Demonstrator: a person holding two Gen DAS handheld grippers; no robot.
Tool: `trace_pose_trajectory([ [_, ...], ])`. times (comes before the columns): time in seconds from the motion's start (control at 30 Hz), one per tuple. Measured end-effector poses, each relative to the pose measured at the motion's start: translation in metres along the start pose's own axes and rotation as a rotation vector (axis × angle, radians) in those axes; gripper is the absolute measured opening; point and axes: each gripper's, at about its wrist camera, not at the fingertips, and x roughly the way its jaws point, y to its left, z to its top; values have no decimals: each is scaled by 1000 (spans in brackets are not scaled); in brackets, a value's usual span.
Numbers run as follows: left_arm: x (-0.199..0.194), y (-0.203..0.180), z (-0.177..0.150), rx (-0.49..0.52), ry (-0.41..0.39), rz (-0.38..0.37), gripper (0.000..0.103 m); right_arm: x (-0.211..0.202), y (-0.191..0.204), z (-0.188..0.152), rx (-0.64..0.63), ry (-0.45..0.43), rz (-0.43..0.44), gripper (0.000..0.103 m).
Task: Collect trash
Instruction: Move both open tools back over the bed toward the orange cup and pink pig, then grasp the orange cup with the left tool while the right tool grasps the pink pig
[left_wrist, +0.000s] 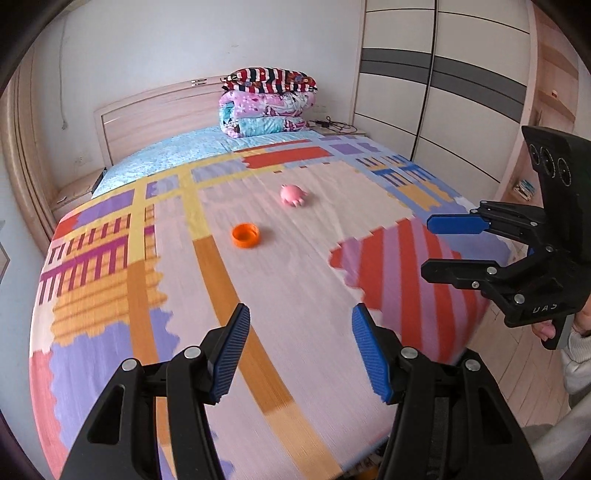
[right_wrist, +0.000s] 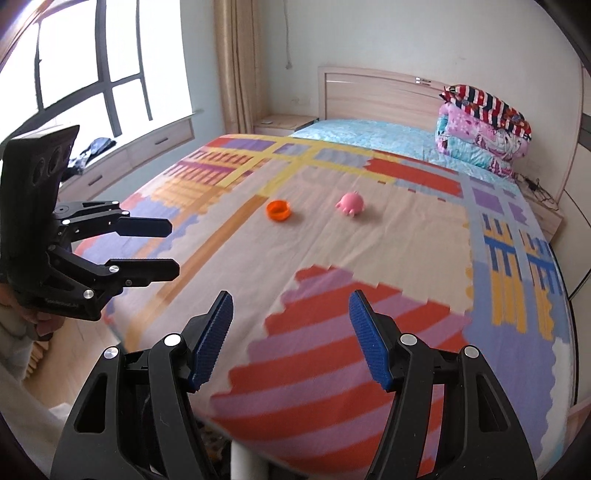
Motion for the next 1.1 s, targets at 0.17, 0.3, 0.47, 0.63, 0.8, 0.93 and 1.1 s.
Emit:
trace_pose_trajectory([
  [0.17, 17, 15, 16, -14, 0, 7, 55, 21, -11, 18, -4, 10, -12, 65],
  [0.3, 31, 27, 29, -18, 0, 10, 55, 40, -20, 32, 2, 30, -26, 65],
  [0.47, 49, 38, 42, -23, 10, 14, 55, 63, -29, 51, 11, 49, -35, 65],
  [0.63, 71, 49, 52, -27, 33, 15, 55, 89, -37, 65, 20, 85, -41, 65],
  [0.8, 87, 55, 58, -35, 51, 14, 55, 113, -46, 72, 40, 122, -56, 65],
  [0.93, 99, 57, 61, -34, 63, 11, 55, 125, -50, 76, 44, 130, -62, 65],
  [1.1, 109, 59, 62, -46, 71, 13, 55, 137, -52, 81, 50, 141, -66, 65],
])
